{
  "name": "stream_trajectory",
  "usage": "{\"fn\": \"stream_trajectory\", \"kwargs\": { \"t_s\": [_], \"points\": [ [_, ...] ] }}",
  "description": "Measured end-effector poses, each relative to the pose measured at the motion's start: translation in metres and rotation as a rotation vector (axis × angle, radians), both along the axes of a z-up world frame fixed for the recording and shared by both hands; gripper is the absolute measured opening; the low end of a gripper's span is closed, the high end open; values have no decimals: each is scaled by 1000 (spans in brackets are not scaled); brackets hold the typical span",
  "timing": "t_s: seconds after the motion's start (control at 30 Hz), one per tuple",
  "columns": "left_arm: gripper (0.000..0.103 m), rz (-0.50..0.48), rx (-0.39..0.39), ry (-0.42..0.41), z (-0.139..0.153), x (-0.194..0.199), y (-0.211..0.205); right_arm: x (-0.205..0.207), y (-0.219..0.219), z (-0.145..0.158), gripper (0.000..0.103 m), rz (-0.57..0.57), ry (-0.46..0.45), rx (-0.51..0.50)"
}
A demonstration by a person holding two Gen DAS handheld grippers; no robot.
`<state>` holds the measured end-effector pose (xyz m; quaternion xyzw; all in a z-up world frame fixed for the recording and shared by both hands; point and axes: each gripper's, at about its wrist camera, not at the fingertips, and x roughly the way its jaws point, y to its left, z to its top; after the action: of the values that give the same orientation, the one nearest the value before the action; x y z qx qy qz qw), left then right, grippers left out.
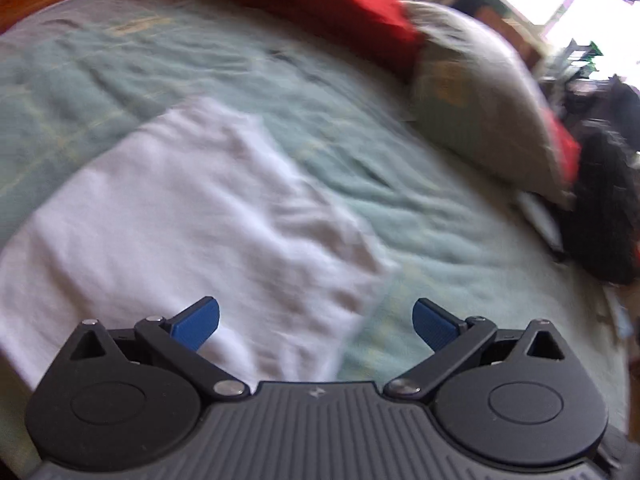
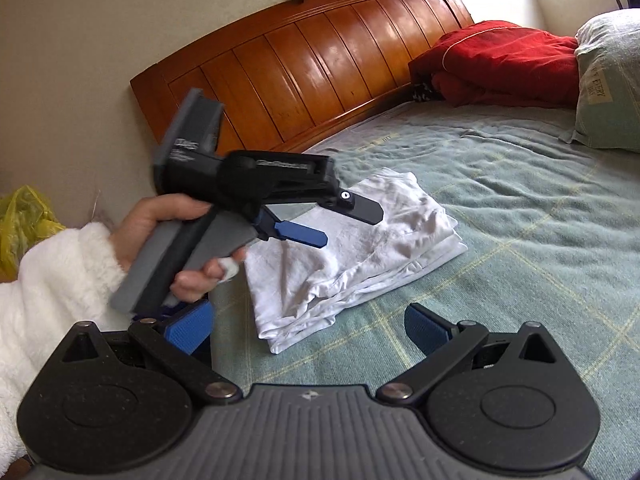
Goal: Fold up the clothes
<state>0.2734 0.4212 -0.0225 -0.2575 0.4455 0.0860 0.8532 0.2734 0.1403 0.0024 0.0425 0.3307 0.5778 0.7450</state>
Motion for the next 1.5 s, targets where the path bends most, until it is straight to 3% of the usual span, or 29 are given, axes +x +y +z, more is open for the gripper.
{"fn": "stream_trajectory", "kwargs": {
  "t_s": [0.1, 0.17, 0.3, 0.4, 0.5, 0.7, 0.93, 1.03, 1.2, 1.3, 1.43, 1.5],
  "points": [
    [102, 11, -51, 30, -13, -3, 5, -1, -2, 2, 103, 7, -4, 8],
    [102, -14, -67, -5, -4, -9, 6, 1, -3, 2, 103, 5, -2, 12],
    [102, 34, 41, -53, 15, -11, 20, 5, -4, 0, 103, -7, 16, 16],
    [102, 129, 15, -4, 0, -7, 45, 5, -4, 0, 103, -14, 19, 9],
    [102, 155, -18, 8, -14, -11, 57, 5, -4, -1, 103, -9, 19, 12],
    [102, 148, 123, -27, 7, -20, 57, 10, -3, -4, 103, -18, 35, 8],
    [101, 256, 120, 36, -11, -20, 84, 8, 1, -8, 103, -20, 22, -21],
    [102, 218, 196, 28, 5, -34, 69, 9, 2, -11, 103, -20, 20, -27],
    [102, 111, 470, 15, 31, -75, 18, 12, 9, -16, 103, -19, 45, -68],
    [102, 23, 574, -15, 42, -99, -19, 6, 14, -18, 103, -13, 36, -106],
    [102, -53, 616, -64, 45, -133, -63, -4, 20, -16, 103, -47, 9, -186],
    [102, -64, 598, -91, 43, -149, -80, -13, 21, -15, 103, -65, -12, -229]
  ]
}}
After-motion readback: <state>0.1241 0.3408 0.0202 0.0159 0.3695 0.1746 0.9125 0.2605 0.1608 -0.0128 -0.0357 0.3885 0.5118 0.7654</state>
